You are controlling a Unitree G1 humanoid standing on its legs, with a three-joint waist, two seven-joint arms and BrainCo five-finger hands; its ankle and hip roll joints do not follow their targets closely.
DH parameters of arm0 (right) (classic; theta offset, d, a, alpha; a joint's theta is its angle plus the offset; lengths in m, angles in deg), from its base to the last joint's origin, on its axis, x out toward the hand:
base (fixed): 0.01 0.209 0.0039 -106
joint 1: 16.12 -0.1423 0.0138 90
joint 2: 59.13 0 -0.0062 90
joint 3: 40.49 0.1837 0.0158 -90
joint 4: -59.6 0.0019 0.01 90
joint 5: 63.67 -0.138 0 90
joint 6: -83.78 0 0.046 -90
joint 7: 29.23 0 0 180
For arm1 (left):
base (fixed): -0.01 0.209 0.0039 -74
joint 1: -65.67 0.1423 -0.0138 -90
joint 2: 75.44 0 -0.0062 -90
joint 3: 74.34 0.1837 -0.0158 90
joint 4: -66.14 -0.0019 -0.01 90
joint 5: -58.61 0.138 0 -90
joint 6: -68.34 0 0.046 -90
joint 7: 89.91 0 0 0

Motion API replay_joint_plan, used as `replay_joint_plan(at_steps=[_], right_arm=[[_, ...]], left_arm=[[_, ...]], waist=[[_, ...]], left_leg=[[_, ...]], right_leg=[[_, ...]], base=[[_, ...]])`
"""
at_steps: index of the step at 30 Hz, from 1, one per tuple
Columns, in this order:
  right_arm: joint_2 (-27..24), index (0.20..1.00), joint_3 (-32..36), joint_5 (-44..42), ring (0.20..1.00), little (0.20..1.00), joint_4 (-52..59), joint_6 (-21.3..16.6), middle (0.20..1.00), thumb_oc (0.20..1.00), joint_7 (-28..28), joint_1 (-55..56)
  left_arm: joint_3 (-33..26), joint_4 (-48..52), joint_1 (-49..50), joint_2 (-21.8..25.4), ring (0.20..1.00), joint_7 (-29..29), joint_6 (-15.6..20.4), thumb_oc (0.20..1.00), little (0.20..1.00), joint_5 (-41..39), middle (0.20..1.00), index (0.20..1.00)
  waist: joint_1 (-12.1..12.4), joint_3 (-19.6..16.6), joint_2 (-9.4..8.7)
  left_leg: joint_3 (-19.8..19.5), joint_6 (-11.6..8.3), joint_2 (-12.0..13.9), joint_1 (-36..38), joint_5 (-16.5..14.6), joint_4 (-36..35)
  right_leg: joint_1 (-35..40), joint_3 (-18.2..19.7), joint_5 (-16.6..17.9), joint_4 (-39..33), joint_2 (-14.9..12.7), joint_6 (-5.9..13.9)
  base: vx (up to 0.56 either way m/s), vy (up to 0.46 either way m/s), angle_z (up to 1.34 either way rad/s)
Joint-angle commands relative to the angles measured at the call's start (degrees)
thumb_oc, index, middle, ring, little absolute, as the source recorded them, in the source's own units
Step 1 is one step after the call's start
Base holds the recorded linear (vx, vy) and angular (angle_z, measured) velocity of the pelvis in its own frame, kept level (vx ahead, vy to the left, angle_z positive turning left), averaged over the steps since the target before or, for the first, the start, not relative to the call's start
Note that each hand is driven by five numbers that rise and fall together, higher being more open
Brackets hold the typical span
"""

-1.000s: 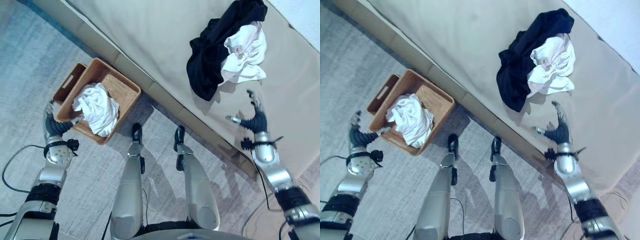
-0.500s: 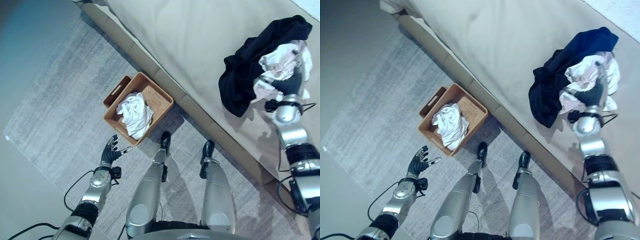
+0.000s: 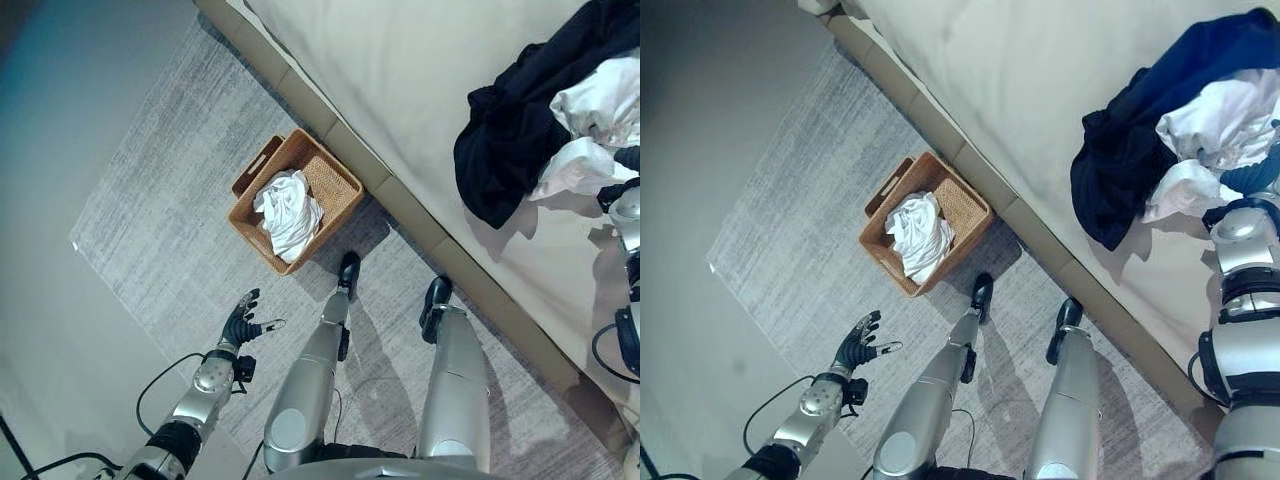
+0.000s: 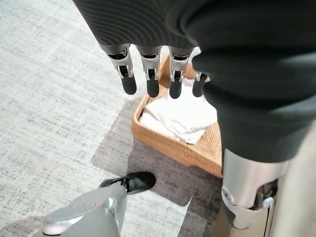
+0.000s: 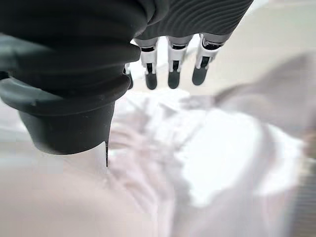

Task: Pick up clothes into the bucket

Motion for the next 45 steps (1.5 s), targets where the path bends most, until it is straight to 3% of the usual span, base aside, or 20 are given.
replay_joint_plan(at_steps=[1, 7, 8, 9, 10, 20, 28, 31, 34, 38, 45], right_arm=[[-6.94, 1.000, -4.60, 1.58, 1.000, 1.000, -2.49, 0.94, 1.000, 1.000, -1.52, -4.89], [-5.67, 1.000, -8.94, 1.15, 1.000, 1.000, -5.15, 1.87, 1.000, 1.000, -7.55, -8.37], [-5.53, 0.928, -8.66, 0.43, 0.928, 0.928, -5.40, 1.56, 0.928, 0.928, -8.23, -8.05], [-5.28, 0.291, -8.67, -0.22, 0.291, 0.291, -5.55, 1.46, 0.291, 0.291, -9.49, -7.59], [-4.96, 0.200, -9.23, -0.09, 0.200, 0.200, -5.19, 1.34, 0.200, 0.200, -10.43, -7.42], [-1.63, 0.200, -10.58, -3.57, 0.200, 0.200, 6.84, -1.77, 0.200, 0.200, -9.65, -6.70], [-2.44, 0.200, -9.77, -4.66, 0.200, 0.200, 17.62, -3.24, 0.200, 0.200, -8.09, -6.57], [-3.94, 0.200, -8.11, -4.80, 0.200, 0.200, 22.44, -3.72, 0.200, 0.200, -8.08, -4.69], [-4.26, 0.200, -6.89, -4.98, 0.200, 0.200, 24.41, -3.71, 0.200, 0.200, -8.18, -3.11], [-4.46, 0.200, -3.39, -4.43, 0.200, 0.200, 27.75, -3.81, 0.200, 0.200, -7.49, 1.22], [-4.20, 0.200, 5.70, -0.68, 0.200, 0.200, 36.49, -3.31, 0.200, 0.200, -6.26, 13.54]], left_arm=[[1.24, -0.34, -1.57, -1.52, 1.000, -0.02, 0.89, 1.000, 1.000, -1.67, 1.000, 1.000], [1.63, 1.26, -2.59, -1.38, 1.000, -0.72, 0.15, 1.000, 1.000, -3.33, 1.000, 1.000], [1.69, 1.68, -2.65, -1.34, 1.000, -0.81, 0.09, 1.000, 1.000, -3.38, 1.000, 1.000], [1.61, 1.65, -2.78, -1.45, 1.000, -0.95, -0.01, 1.000, 1.000, -3.48, 1.000, 1.000], [1.55, 1.85, -2.88, -1.31, 1.000, -1.20, -0.08, 1.000, 1.000, -3.69, 1.000, 1.000], [-0.33, -2.14, -3.38, -1.30, 1.000, -0.93, -0.41, 1.000, 1.000, -3.00, 1.000, 1.000], [-2.81, -6.91, -4.22, -0.89, 1.000, -0.69, -0.54, 1.000, 1.000, -2.68, 1.000, 1.000], [-4.94, -6.87, -4.18, 0.17, 1.000, -1.00, -0.41, 1.000, 1.000, -2.76, 1.000, 1.000], [-5.71, -5.72, -3.87, 1.00, 1.000, -1.27, -0.22, 1.000, 1.000, -2.90, 1.000, 1.000], [-7.20, -2.28, -2.32, 2.50, 1.000, -2.26, 0.30, 1.000, 1.000, -3.47, 1.000, 1.000], [-9.72, 9.80, -0.33, 5.38, 1.000, -4.02, 0.95, 1.000, 1.000, -4.30, 1.000, 1.000]], waist=[[0.15, 1.55, 2.79], [0.10, 1.55, 2.45], [0.17, 1.55, 2.53], [0.30, 1.55, 2.51], [0.32, 1.55, 2.44], [-0.89, 1.55, -0.37], [-2.99, 1.55, -4.40], [-4.27, 1.55, -7.34], [-4.66, 1.45, -8.46], [-5.30, -2.25, -10.47], [-5.99, -9.91, -11.78]], left_leg=[[0.19, 0.98, -0.57, -0.06, -2.73, 1.33], [0.51, 0.61, -0.26, -3.48, -1.85, 1.56], [0.47, 0.60, -0.30, -3.80, -1.77, 1.62], [0.44, 0.58, -0.30, -4.14, -1.68, 1.75], [0.37, 0.59, -0.32, -4.43, -1.63, 1.92], [1.19, 0.30, 0.14, -3.39, -2.08, 3.36], [2.81, -0.02, 1.66, 2.16, -2.55, 2.51], [4.26, 0.29, 2.21, 8.29, -4.09, 2.81], [5.16, 0.58, 2.28, 10.60, -4.93, 3.30], [7.29, 1.32, 2.43, 15.20, -7.27, 3.51], [9.27, 2.27, 2.10, 21.77, -9.87, 2.54]], right_leg=[[3.33, 2.43, 4.76, -6.71, 0.95, 3.24], [-0.30, 2.64, 4.76, -6.04, 1.47, 2.80], [-0.69, 2.71, 4.80, -5.85, 1.51, 2.77], [-0.99, 2.71, 4.85, -5.83, 1.52, 2.76], [-1.29, 2.73, 4.95, -5.75, 1.60, 2.69], [1.74, 3.18, 6.92, -9.33, 3.00, 2.78], [9.34, 3.45, 10.33, -16.63, 4.97, 3.31], [17.11, 4.10, 12.38, -21.35, 6.12, 3.97], [20.00, 4.77, 13.40, -22.96, 6.60, 4.23], [25.09, 6.35, 14.67, -26.71, 7.06, 5.17], [32.09, 8.04, 15.54, -31.59, 7.19, 6.27]], base=[[-0.02, -0.049, -0.08], [-0.03, -0.051, -0.01], [-0.02, -0.032, 0.00], [-0.02, -0.035, 0.00], [-0.03, -0.033, -0.02], [-0.04, -0.002, -0.03], [-0.04, 0.038, -0.14], [0.00, 0.057, -0.18], [0.02, 0.053, -0.26], [0.09, 0.089, -0.31], [0.11, 0.071, -0.29]])
